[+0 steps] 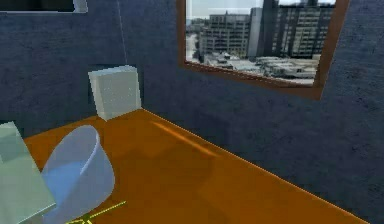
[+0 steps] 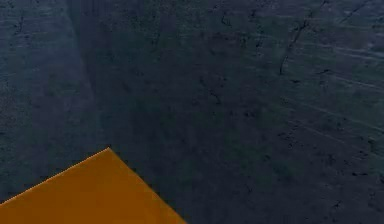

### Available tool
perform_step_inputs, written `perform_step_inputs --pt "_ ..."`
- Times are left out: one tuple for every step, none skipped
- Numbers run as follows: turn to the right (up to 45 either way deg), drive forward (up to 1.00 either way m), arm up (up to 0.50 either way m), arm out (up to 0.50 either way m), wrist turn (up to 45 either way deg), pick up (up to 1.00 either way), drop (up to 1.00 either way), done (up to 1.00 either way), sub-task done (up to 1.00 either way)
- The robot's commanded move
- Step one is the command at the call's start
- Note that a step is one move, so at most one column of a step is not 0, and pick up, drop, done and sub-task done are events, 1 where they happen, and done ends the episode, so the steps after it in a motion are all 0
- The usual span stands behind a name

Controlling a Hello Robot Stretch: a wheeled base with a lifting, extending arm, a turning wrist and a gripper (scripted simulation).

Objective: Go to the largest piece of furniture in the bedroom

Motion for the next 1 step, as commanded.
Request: perform_step_inputs --pt "0.0 1.0 0.0 0.0 0.0 0.0 0.0 0.0 0.0"
